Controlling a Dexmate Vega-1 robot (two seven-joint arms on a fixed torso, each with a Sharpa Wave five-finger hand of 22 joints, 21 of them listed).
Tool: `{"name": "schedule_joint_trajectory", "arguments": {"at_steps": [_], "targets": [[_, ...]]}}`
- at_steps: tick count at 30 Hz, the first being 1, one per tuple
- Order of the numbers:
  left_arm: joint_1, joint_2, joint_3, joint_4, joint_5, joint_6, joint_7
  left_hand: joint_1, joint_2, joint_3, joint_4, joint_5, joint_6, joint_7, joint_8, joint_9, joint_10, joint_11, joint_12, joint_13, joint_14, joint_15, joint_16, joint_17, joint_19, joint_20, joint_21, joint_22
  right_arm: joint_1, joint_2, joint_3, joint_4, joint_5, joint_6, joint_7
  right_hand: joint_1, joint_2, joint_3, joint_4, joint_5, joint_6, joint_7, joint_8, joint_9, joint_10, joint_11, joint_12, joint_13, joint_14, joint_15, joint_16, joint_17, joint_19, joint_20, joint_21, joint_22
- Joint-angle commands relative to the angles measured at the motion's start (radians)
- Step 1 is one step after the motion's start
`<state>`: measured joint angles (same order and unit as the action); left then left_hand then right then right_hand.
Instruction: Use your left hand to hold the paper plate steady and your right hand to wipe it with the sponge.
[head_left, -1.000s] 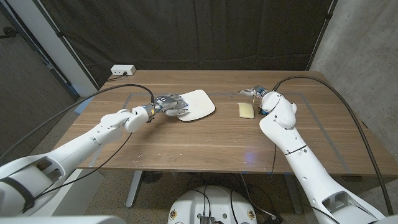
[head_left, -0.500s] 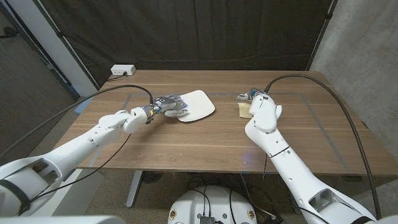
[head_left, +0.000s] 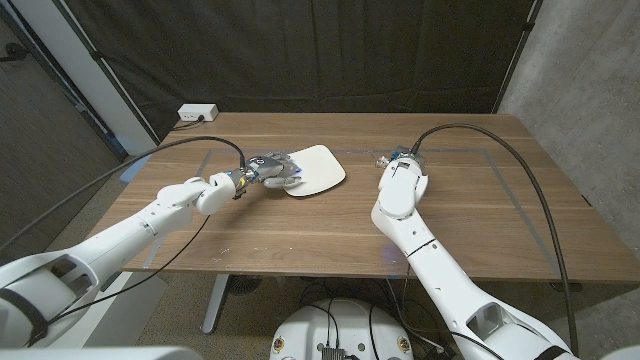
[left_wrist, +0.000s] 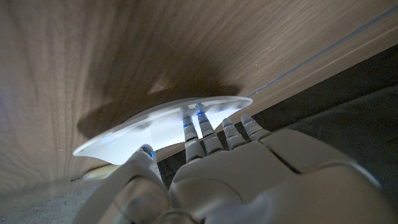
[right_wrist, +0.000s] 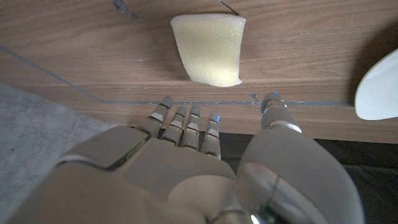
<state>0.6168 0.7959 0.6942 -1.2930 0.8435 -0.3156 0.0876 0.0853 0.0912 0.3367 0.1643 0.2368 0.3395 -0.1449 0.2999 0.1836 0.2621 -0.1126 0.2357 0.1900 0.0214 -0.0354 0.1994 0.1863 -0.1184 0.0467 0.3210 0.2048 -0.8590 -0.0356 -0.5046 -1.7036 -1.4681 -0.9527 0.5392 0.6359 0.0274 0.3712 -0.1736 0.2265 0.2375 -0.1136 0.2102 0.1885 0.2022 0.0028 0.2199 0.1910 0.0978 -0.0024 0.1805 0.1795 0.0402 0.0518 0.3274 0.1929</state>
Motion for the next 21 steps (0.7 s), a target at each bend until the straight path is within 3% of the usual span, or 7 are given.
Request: {"name": "schedule_joint_trajectory", "arguments": {"at_steps": [1,9,12,15,21], "targets": [[-0.011,-0.005,0.003,0.021,-0.009,-0.018,0.005,-0.001,0.007,-0.006,0.001,0.007,0.072,0.043,0.002,0.004,0.004,0.006,-0.005,0.002,0.002,-0.049,-0.003,0.0,-0.011,-0.003,-0.002,0.001,-0.005,0.109,0.021,0.121,-0.122,-0.035,-0.037,0.065,0.003,0.016,-0.004,0.017,0.009,-0.034,-0.001,0.003,0.017,-0.025,0.008,0.003,0.055,-0.02,0.021,0.003,-0.002,0.003,-0.006,0.001],[-0.017,-0.006,0.004,0.032,-0.016,-0.026,0.001,-0.005,0.007,-0.008,0.001,0.008,0.074,0.043,0.001,0.005,0.005,0.006,-0.007,0.002,0.001,-0.051,-0.004,0.0,-0.011,-0.003,-0.003,0.001,0.003,0.156,0.048,0.177,-0.171,-0.052,0.014,0.093,0.001,0.015,0.001,0.021,0.002,-0.06,-0.006,0.002,0.007,-0.03,0.004,0.003,0.069,-0.026,0.022,0.005,0.009,0.005,-0.004,0.001],[-0.02,-0.008,0.005,0.038,-0.016,-0.029,0.002,-0.006,0.007,-0.009,0.001,0.008,0.072,0.044,-0.001,0.005,0.004,0.006,-0.008,0.002,0.001,-0.051,-0.004,0.0,-0.012,-0.002,-0.003,0.001,0.006,0.165,0.059,0.188,-0.18,-0.05,0.028,0.092,0.001,0.008,0.009,0.021,-0.002,-0.083,-0.009,0.002,0.004,-0.03,0.003,0.004,0.071,-0.026,0.023,0.008,0.008,0.007,-0.006,0.002],[-0.023,-0.01,0.007,0.043,-0.015,-0.032,0.005,-0.007,0.007,-0.009,0.002,0.009,0.072,0.043,-0.002,0.005,0.004,0.006,-0.008,0.002,0.001,-0.051,-0.005,0.0,-0.012,-0.002,-0.004,0.001,0.011,0.175,0.069,0.201,-0.192,-0.053,0.048,0.085,-0.002,-0.002,0.019,0.019,-0.02,-0.102,-0.017,0.002,-0.007,-0.042,0.0,0.004,0.068,-0.024,0.022,0.012,0.002,0.012,-0.009,0.002],[-0.03,-0.013,0.009,0.054,-0.02,-0.04,0.004,-0.009,0.007,-0.01,0.002,0.009,0.073,0.043,-0.003,0.005,0.004,0.007,-0.009,0.002,0.001,-0.051,-0.005,0.0,-0.013,-0.001,-0.004,0.001,0.027,0.198,0.088,0.242,-0.212,-0.065,0.071,0.084,0.001,-0.015,0.028,0.018,-0.056,-0.106,-0.027,0.001,-0.04,-0.063,-0.011,0.005,0.05,-0.014,0.017,0.016,-0.01,0.018,-0.016,0.003]]}}
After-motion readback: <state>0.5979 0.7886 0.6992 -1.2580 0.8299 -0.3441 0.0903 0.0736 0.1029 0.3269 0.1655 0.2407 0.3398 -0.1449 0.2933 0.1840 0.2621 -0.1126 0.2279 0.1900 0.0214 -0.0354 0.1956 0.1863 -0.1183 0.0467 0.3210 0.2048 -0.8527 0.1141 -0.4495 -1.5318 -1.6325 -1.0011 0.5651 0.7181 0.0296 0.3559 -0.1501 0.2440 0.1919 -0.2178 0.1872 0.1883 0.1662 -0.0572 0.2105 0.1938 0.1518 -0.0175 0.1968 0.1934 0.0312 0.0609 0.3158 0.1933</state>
